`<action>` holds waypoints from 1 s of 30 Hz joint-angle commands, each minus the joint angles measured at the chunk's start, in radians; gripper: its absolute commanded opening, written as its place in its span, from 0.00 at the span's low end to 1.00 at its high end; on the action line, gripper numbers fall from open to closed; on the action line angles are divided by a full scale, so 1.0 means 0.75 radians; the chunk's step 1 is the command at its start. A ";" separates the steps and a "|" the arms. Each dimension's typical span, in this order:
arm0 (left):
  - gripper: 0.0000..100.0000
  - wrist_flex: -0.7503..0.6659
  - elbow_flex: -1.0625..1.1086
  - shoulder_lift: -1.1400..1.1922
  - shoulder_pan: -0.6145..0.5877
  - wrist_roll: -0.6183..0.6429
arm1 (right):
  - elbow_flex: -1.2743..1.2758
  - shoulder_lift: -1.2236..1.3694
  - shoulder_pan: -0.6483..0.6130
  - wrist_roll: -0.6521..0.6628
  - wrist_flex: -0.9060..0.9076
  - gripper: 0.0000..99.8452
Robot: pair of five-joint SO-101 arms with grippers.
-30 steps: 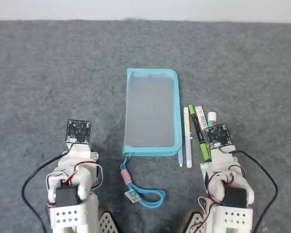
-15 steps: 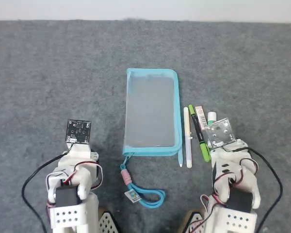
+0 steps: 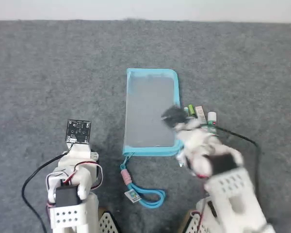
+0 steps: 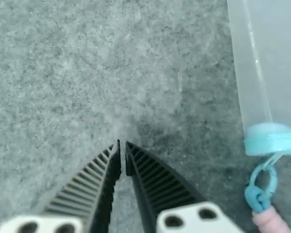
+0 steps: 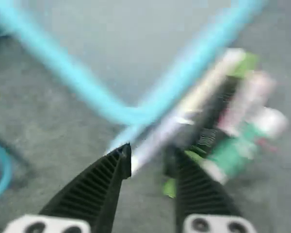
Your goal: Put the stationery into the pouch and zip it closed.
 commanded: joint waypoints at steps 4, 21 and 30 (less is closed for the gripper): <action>0.01 0.002 -0.015 -0.033 -0.004 0.012 | -0.080 0.377 -0.034 -0.023 -0.271 0.23; 0.01 0.002 -0.015 -0.033 -0.004 0.012 | -0.722 1.161 0.087 -0.023 -0.422 0.23; 0.01 0.002 -0.015 -0.033 -0.004 0.012 | -1.234 1.533 0.218 -0.115 -0.384 0.23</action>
